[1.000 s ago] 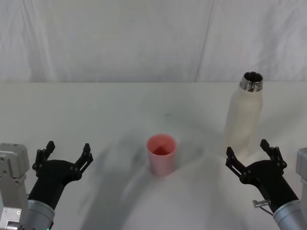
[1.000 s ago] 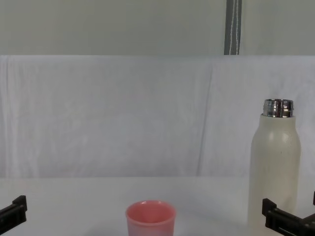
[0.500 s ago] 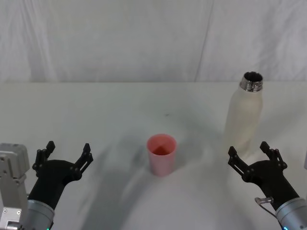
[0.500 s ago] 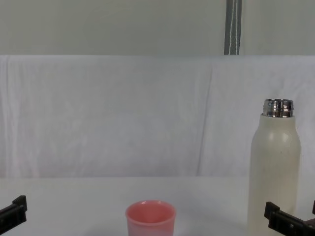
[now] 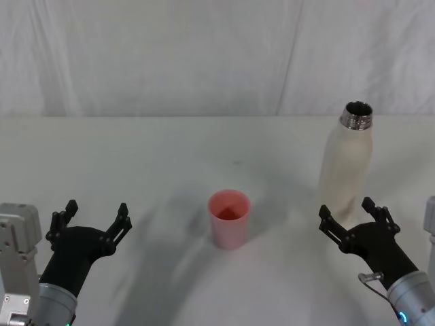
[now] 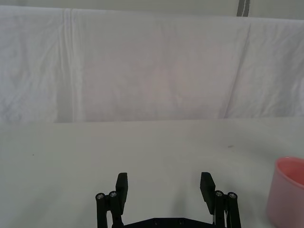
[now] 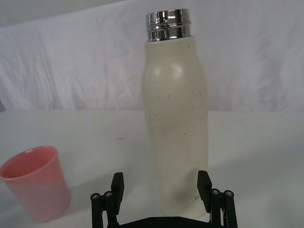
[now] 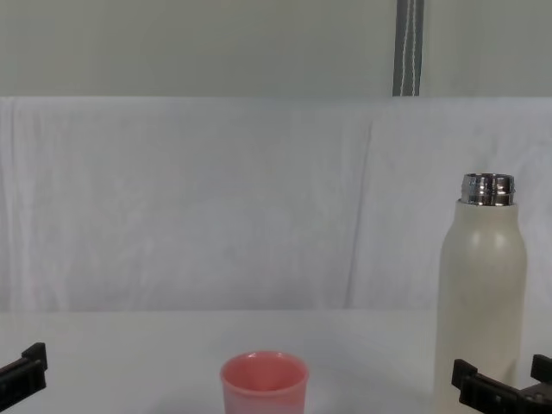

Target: Grasp the thermos with one hand and pour water into the cup lid.

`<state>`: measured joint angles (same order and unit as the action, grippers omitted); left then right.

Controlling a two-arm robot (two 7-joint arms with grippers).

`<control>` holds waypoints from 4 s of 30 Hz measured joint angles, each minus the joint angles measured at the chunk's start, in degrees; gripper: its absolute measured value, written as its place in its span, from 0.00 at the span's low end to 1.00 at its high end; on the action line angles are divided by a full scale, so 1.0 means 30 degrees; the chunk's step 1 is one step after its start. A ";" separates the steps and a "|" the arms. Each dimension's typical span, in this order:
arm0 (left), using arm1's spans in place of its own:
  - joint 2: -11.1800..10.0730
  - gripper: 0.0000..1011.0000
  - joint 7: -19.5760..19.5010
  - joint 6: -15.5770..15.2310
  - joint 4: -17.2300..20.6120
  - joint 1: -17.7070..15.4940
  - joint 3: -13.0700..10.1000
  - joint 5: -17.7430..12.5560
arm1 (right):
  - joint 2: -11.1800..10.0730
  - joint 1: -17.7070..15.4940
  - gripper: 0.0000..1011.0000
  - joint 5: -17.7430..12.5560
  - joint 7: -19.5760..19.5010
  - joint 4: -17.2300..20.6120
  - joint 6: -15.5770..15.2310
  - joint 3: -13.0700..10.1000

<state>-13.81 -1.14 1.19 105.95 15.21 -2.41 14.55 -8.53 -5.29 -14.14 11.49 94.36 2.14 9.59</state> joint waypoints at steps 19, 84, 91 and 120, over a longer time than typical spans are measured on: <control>0.0000 0.99 0.0000 -0.0001 0.0000 0.0000 -0.0001 -0.0001 | -0.0458 0.1255 0.99 0.0296 0.0007 -0.1233 -0.0096 0.0191; 0.0001 0.99 0.0000 0.0000 0.0000 0.0000 -0.0001 -0.0001 | 0.0027 0.4289 0.97 0.0593 0.0224 -0.4369 0.0331 0.0512; 0.0000 0.99 0.0000 0.0000 0.0000 0.0000 0.0000 -0.0001 | 0.0020 0.4279 0.95 0.0587 0.0210 -0.4357 0.0326 0.0511; 0.0000 0.99 0.0000 0.0000 -0.0001 0.0000 0.0000 -0.0001 | -0.0045 0.4135 0.95 0.0646 0.0188 -0.4124 0.0278 0.0512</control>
<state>-13.81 -1.14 1.19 105.95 15.21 -2.41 14.54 -8.66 7.12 -12.20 12.05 81.99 2.97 11.13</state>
